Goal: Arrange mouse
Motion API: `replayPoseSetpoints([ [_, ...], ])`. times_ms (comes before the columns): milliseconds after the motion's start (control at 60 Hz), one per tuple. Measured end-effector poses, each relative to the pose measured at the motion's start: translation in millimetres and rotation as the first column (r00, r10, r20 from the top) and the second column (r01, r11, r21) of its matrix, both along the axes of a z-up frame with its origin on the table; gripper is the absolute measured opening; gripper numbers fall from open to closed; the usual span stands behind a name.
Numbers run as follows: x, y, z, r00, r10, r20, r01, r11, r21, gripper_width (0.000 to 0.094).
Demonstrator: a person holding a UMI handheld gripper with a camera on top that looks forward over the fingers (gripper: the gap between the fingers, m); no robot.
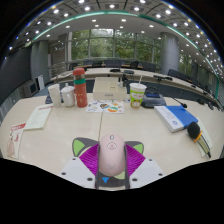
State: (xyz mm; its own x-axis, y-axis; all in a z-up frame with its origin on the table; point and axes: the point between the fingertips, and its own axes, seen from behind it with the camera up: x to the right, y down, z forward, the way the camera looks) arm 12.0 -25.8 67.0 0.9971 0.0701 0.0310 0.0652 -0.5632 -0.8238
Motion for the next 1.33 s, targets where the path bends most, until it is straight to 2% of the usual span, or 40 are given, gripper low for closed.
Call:
replayPoseSetpoints([
  [117, -17, 5, -44, 1.000, 0.001, -0.001, -0.001, 0.999, -0.054, 0.0334],
  [250, -19, 5, -78, 1.000, -0.025, -0.017, 0.023, 0.995, -0.093, 0.0443],
  [317, -18, 4, -74, 0.999, -0.031, -0.031, 0.029, 0.996, -0.084, 0.0495],
  [350, -16, 2, -72, 0.999, -0.036, -0.032, 0.033, 0.995, -0.093, 0.0587],
  [417, -15, -8, -56, 0.999, -0.037, -0.031, 0.034, 0.996, -0.083, 0.0844],
  [433, -14, -12, -51, 0.999, -0.039, -0.027, 0.037, 0.996, -0.080, 0.0871],
  [483, -13, -25, -30, 0.999, -0.038, -0.018, 0.037, 0.997, -0.063, 0.0844],
  [617, -16, -71, 30, 0.999, -0.032, -0.001, 0.032, 0.999, -0.021, 0.0855],
  [900, -31, -216, 138, 1.000, -0.015, -0.009, 0.016, 0.999, 0.052, 0.0856],
  [1150, -37, -322, 175, 1.000, -0.010, -0.027, 0.012, 0.997, 0.080, 0.0857],
  [1333, -36, -353, 190, 0.999, -0.012, -0.036, 0.015, 0.995, 0.102, 0.0856],
])
